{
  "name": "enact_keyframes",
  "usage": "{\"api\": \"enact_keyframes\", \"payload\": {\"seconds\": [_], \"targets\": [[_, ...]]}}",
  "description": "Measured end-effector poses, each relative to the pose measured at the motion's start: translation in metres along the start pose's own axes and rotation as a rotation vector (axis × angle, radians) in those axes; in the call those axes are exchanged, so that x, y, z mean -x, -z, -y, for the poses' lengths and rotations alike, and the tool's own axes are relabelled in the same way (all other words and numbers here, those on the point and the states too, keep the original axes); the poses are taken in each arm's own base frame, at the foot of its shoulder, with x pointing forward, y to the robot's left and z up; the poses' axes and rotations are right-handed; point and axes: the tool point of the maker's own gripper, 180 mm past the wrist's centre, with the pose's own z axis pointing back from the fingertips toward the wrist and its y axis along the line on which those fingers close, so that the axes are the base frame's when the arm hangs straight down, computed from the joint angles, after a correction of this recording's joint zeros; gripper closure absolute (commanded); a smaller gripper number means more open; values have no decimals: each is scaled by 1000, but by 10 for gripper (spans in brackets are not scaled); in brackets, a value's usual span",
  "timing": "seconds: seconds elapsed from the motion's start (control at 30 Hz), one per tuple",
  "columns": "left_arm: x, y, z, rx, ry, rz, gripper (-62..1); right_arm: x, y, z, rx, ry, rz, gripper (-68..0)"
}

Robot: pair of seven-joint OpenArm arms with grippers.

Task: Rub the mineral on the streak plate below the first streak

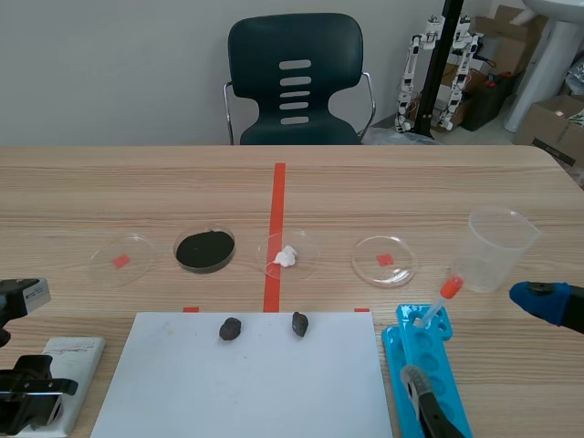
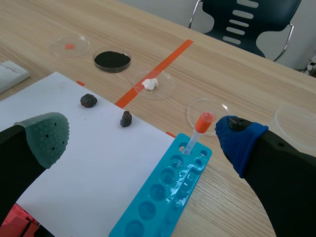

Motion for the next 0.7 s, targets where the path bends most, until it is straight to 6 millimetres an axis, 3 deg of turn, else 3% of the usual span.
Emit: {"api": "enact_keyframes", "payload": {"seconds": [0.33, 0.53, 0.7], "targets": [[-8, 1, 29, 158, -10, 50, -85, 0, 0, 0, 0, 0, 0, -623], [-7, 2, 11, 43, -19, 45, -85, 0, 0, 0, 0, 0, 0, -623], [-12, -1, -22, -139, -28, 60, -85, 0, 0, 0, 0, 0, 0, -623]]}}
